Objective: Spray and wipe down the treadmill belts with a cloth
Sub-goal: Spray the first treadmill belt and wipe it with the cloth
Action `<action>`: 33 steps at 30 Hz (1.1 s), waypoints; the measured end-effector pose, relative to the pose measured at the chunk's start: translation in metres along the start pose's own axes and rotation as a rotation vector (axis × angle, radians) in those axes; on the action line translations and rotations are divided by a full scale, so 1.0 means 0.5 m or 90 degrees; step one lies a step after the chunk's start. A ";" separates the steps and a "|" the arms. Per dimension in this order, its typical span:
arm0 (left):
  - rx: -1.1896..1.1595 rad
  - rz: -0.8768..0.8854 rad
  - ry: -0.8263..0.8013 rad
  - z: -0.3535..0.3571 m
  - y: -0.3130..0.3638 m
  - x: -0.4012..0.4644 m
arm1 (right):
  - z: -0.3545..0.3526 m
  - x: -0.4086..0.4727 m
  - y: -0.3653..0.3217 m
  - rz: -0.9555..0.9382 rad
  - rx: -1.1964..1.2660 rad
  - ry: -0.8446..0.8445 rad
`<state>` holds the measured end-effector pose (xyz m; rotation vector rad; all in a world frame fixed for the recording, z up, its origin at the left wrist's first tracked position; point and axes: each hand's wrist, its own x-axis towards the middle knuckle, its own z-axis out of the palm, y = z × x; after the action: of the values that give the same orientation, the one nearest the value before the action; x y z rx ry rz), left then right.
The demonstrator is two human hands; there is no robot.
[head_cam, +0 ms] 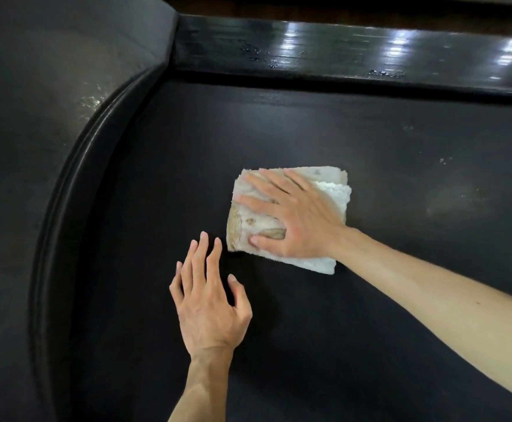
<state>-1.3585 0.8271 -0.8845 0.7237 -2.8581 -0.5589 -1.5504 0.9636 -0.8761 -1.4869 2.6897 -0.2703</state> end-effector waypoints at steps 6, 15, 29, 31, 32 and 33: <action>0.005 -0.002 0.005 -0.001 0.002 0.001 | -0.019 0.056 0.091 0.051 0.024 -0.012; 0.011 0.002 -0.005 -0.003 -0.001 -0.001 | -0.022 0.099 0.138 0.310 0.054 0.035; 0.036 0.018 0.009 0.008 0.001 -0.006 | -0.074 -0.139 0.342 0.628 0.021 0.113; 0.049 0.020 0.008 0.001 0.007 -0.009 | -0.070 -0.164 0.348 0.641 0.002 0.128; 0.045 0.035 0.009 -0.006 0.015 -0.007 | -0.066 -0.169 0.351 0.641 -0.011 0.139; 0.033 0.063 0.009 -0.013 0.025 -0.001 | -0.061 -0.170 0.351 0.640 -0.018 0.151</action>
<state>-1.3619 0.8356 -0.8735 0.5884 -2.8858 -0.4648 -1.6555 1.1305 -0.8805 0.0307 3.2013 -0.3391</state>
